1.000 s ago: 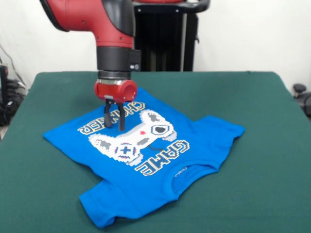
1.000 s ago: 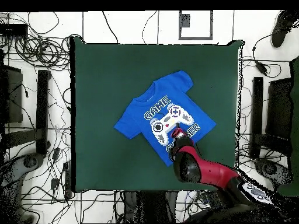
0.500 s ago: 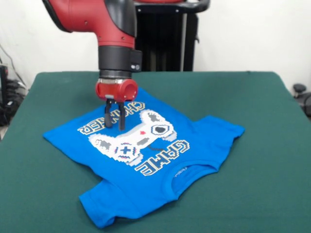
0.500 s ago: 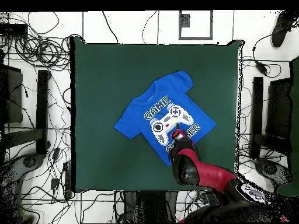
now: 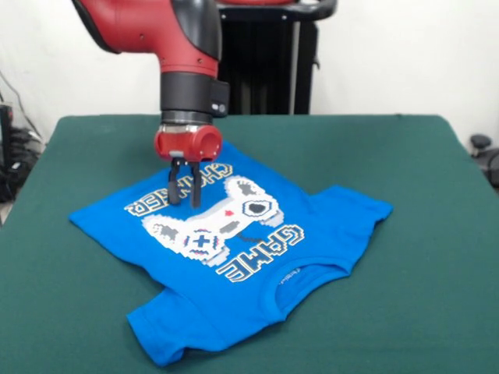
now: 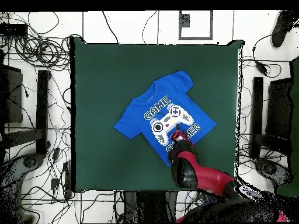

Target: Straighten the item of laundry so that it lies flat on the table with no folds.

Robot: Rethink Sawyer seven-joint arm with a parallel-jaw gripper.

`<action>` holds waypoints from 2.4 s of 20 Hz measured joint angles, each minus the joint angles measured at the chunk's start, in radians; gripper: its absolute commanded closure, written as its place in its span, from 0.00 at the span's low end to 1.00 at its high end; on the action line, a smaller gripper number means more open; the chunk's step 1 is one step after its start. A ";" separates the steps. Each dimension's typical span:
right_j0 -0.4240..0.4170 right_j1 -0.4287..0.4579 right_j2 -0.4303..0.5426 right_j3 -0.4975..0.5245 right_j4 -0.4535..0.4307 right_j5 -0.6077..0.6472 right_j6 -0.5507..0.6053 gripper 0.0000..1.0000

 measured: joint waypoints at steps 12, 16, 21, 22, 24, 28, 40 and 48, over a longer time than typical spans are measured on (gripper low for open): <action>-0.008 0.018 -0.006 0.007 -0.019 -0.067 0.000 0.00; -0.009 0.003 -0.007 0.021 -0.019 -0.036 0.000 0.00; -0.016 -0.028 -0.007 0.058 -0.019 0.045 0.000 0.00; -0.019 -0.037 -0.007 0.075 -0.019 0.078 0.000 0.00; -0.022 -0.049 -0.008 0.093 -0.019 0.112 0.000 0.00; -0.035 -0.071 -0.012 0.148 -0.019 0.194 0.000 0.00; -0.038 -0.067 -0.017 0.195 -0.023 0.233 0.000 0.00; -0.036 -0.071 -0.018 0.198 -0.023 0.237 0.000 0.00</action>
